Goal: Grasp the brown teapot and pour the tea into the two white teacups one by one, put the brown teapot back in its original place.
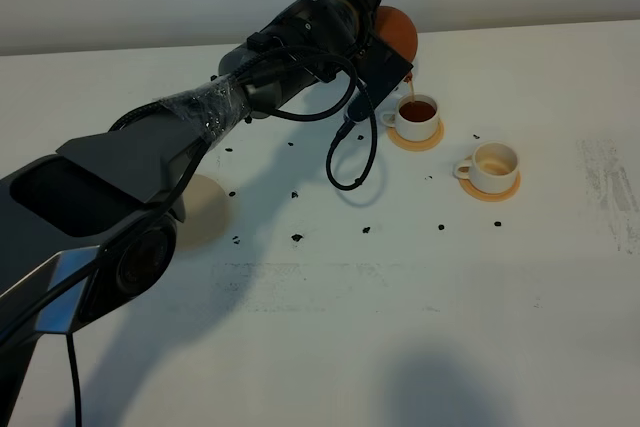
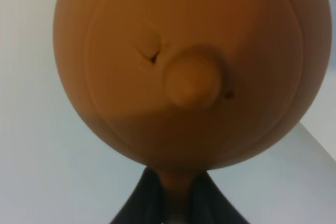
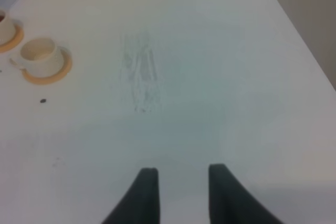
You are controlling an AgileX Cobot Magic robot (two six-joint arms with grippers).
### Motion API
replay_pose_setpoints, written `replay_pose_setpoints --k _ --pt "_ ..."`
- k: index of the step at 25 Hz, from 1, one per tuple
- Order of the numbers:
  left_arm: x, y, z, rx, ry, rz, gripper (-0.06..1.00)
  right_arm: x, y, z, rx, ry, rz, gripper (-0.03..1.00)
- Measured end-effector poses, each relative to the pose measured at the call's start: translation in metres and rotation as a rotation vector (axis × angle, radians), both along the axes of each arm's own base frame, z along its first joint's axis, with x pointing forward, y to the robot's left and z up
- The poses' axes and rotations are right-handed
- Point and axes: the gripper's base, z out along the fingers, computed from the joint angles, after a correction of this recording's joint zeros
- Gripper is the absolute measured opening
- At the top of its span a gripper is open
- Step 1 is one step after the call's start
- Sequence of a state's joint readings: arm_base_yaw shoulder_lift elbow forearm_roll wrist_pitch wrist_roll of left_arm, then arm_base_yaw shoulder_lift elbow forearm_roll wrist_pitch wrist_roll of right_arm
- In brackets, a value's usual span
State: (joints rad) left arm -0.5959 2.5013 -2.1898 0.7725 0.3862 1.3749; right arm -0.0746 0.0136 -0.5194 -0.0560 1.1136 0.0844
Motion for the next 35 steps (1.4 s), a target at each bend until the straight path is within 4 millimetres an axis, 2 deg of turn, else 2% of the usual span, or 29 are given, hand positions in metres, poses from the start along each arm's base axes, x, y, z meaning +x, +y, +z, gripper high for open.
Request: replay_pose_setpoints --k 13,25,28,35 --pt "-0.001 0.002 -0.002 -0.024 0.032 0.044 0.09 0.000 0.000 0.000 0.000 0.000 0.000 0.23" --pt "-0.009 0.006 -0.012 -0.120 0.200 0.178 0.09 0.000 0.000 0.000 0.000 0.000 0.000 0.23" --pt "-0.013 0.009 -0.006 -0.145 0.246 0.215 0.09 0.000 0.000 0.000 0.000 0.000 0.000 0.23" --pt "-0.026 0.030 0.033 -0.247 0.387 0.393 0.09 0.000 0.000 0.000 0.000 0.000 0.000 0.23"
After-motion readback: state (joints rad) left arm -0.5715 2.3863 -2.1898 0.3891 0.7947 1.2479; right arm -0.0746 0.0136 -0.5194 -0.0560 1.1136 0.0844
